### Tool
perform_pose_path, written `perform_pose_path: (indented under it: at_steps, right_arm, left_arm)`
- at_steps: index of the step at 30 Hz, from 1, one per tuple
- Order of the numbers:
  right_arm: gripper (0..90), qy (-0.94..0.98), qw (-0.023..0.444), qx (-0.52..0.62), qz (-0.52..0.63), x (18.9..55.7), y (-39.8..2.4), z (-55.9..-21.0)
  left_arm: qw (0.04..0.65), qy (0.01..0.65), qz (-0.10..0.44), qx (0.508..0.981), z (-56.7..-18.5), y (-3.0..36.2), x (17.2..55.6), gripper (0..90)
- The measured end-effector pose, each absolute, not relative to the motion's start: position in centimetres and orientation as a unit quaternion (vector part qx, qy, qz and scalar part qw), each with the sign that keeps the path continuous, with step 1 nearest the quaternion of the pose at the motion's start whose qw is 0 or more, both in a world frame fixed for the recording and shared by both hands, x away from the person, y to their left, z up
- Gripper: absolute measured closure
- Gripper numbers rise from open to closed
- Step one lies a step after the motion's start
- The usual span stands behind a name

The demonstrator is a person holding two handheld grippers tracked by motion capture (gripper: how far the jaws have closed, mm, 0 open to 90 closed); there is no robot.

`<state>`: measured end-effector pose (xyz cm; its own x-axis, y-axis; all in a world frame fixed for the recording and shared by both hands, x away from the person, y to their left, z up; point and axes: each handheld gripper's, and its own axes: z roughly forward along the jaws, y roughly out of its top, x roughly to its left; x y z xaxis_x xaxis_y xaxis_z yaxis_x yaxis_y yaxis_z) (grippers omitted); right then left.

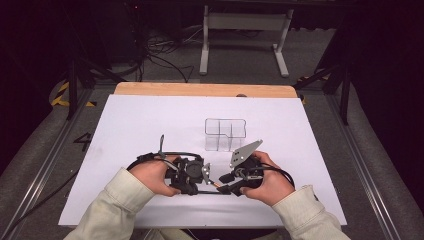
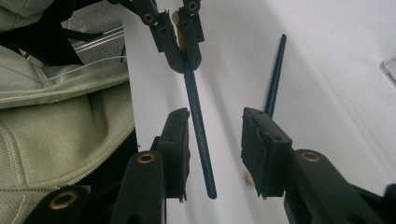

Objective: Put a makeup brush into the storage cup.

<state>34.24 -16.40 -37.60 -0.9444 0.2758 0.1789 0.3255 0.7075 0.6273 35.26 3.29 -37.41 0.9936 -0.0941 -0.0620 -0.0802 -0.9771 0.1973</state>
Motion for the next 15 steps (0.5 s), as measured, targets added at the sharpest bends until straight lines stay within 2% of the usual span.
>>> perform_pose_path:
  at_steps: [15]
  right_arm:
    - [68.3,-0.932,0.065,-0.172,-0.311,34.1,-16.0,-38.9]
  left_arm:
    - [0.084,-0.061,-0.033,0.994,-37.7,1.9,34.9,82.6]
